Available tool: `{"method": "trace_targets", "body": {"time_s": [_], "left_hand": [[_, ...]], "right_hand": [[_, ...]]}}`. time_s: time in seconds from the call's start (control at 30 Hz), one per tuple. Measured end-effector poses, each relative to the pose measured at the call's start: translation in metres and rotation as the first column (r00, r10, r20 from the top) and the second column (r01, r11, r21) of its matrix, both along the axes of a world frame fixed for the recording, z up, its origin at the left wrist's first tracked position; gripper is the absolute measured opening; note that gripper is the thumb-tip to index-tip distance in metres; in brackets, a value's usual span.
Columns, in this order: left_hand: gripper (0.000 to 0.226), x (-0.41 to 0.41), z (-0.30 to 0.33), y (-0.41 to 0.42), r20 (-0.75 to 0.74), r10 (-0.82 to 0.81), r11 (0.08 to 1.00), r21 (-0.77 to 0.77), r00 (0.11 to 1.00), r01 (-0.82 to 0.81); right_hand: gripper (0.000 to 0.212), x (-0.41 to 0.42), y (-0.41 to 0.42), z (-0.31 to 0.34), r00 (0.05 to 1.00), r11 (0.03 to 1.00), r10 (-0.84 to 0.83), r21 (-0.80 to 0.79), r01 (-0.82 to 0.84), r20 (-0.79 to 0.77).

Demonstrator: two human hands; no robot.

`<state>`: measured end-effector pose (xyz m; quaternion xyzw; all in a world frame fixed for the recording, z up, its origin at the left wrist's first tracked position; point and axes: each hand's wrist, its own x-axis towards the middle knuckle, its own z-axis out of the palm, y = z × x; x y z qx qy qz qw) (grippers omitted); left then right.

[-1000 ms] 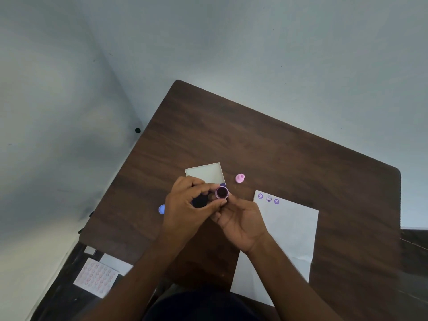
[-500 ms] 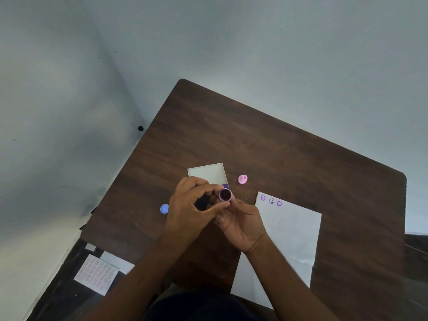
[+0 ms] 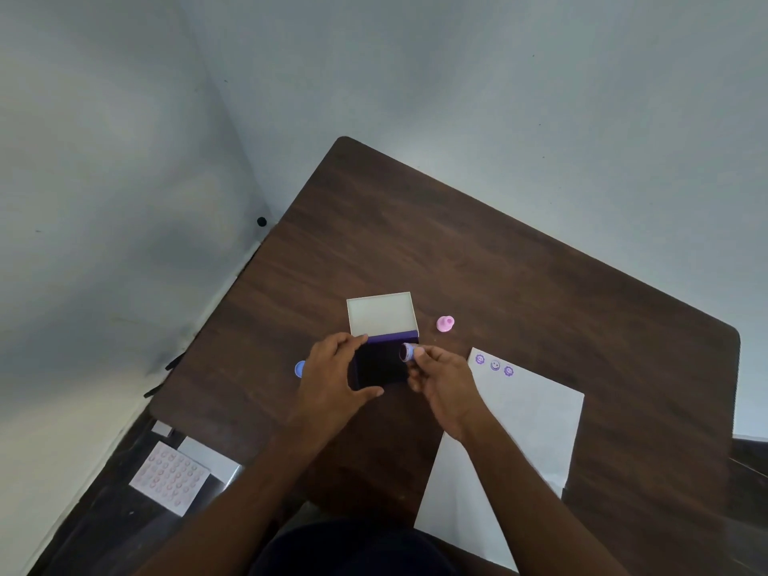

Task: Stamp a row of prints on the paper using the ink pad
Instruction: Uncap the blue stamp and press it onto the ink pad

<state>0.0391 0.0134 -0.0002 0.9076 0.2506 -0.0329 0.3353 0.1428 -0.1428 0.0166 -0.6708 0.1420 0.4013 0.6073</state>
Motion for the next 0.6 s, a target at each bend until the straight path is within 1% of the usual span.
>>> {"method": "trace_targets", "body": {"time_s": [0.03, 0.07, 0.13, 0.17, 0.23, 0.3, 0.37, 0.43, 0.53, 0.6], "left_hand": [[0.090, 0.000, -0.004, 0.000, -0.021, 0.005, 1.000, 0.013, 1.000, -0.005], [0.093, 0.000, -0.007, -0.001, -0.036, 0.005, 1.000, 0.023, 0.999, -0.004], [0.097, -0.001, -0.014, -0.003, -0.043, -0.012, 0.999, 0.041, 0.999, 0.013], [0.098, -0.001, -0.017, -0.003, -0.039, -0.019, 0.998, 0.053, 0.999, 0.021], [0.098, -0.001, -0.021, -0.003, -0.035, -0.021, 0.997, 0.072, 0.999, 0.024], [0.097, -0.002, -0.024, -0.003, -0.030, -0.023, 0.996, 0.091, 0.999, 0.026], [0.095, -0.002, -0.025, -0.002, -0.044, -0.032, 0.993, 0.116, 0.999, 0.037], [0.095, -0.001, -0.026, -0.001, -0.066, -0.038, 0.991, 0.125, 0.997, 0.046], [0.093, 0.001, -0.028, 0.002, -0.098, -0.052, 0.988, 0.143, 0.994, 0.066], [0.092, 0.002, -0.028, 0.003, -0.104, -0.063, 0.985, 0.155, 0.993, 0.079]], "right_hand": [[0.021, -0.001, 0.003, -0.005, 0.995, 0.991, 0.059, -0.122, -0.050, 0.078], [0.020, -0.002, 0.005, -0.010, 0.975, 0.963, 0.145, -0.252, -0.099, 0.171], [0.018, -0.006, 0.009, -0.017, 0.879, 0.870, 0.337, -0.468, -0.154, 0.337], [0.018, -0.008, 0.011, -0.020, 0.830, 0.836, 0.399, -0.526, -0.155, 0.390], [0.018, -0.009, 0.016, -0.023, 0.773, 0.796, 0.477, -0.578, -0.177, 0.419], [0.024, -0.011, 0.020, -0.026, 0.720, 0.741, 0.574, -0.622, -0.254, 0.390], [0.031, -0.015, 0.022, -0.029, 0.634, 0.682, 0.669, -0.658, -0.318, 0.387], [0.038, -0.020, 0.023, -0.031, 0.565, 0.647, 0.720, -0.684, -0.337, 0.403], [0.044, -0.025, 0.026, -0.035, 0.421, 0.542, 0.818, -0.770, -0.337, 0.392], [0.043, -0.026, 0.027, -0.036, 0.403, 0.529, 0.827, -0.785, -0.323, 0.392]]}}
